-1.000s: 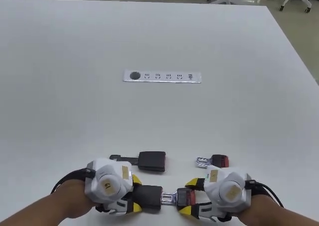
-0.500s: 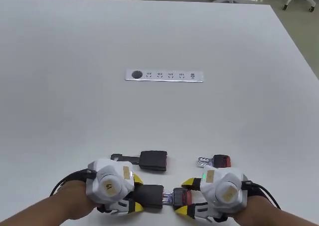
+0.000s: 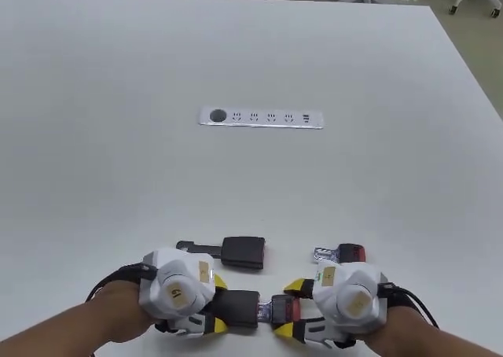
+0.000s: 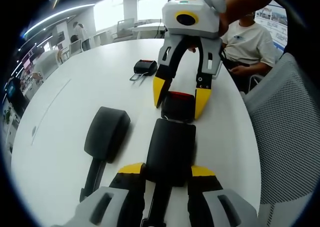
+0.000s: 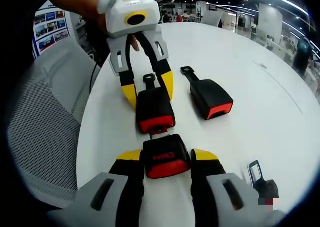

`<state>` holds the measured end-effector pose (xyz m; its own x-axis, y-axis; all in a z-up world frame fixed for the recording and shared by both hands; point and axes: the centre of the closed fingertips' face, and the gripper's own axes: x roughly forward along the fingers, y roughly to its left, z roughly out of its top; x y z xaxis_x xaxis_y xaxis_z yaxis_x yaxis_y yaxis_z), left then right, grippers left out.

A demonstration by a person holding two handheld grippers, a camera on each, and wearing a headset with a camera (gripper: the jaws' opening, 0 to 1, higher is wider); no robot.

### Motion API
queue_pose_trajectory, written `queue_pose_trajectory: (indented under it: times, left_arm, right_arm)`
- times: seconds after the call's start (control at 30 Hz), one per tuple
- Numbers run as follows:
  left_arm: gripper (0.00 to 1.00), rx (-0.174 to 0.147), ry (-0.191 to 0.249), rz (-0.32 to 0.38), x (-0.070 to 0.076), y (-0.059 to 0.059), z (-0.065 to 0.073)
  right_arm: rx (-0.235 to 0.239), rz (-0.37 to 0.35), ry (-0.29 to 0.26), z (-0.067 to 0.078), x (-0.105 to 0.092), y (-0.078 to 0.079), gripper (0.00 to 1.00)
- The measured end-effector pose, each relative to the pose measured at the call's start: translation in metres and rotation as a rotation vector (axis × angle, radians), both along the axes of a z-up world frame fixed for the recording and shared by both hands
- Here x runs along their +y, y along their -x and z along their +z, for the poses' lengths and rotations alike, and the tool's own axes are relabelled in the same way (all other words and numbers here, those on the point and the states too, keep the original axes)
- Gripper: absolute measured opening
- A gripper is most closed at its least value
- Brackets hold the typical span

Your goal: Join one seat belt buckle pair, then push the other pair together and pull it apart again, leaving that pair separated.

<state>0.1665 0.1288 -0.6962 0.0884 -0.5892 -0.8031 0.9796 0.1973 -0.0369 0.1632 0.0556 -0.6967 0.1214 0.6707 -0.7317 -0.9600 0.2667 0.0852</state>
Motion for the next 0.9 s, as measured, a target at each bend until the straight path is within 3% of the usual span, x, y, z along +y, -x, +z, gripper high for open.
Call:
queue_pose_trajectory:
  times: [0.33,0.37,0.9]
  left_arm:
    - [0.32,0.0,0.004,0.01,-0.001,-0.001,0.001]
    - [0.32,0.003,0.006,0.015,0.001,-0.002,0.001]
    - [0.33,0.002,0.011,-0.002,0.0,-0.001,0.003]
  right_arm:
    - [-0.013,-0.01,-0.008,0.001,0.011,0.0,0.34]
    - [-0.02,0.014,0.001,0.001,0.013,0.003,0.34]
    - [-0.014,0.0,-0.018,0.0,0.012,-0.003,0.34]
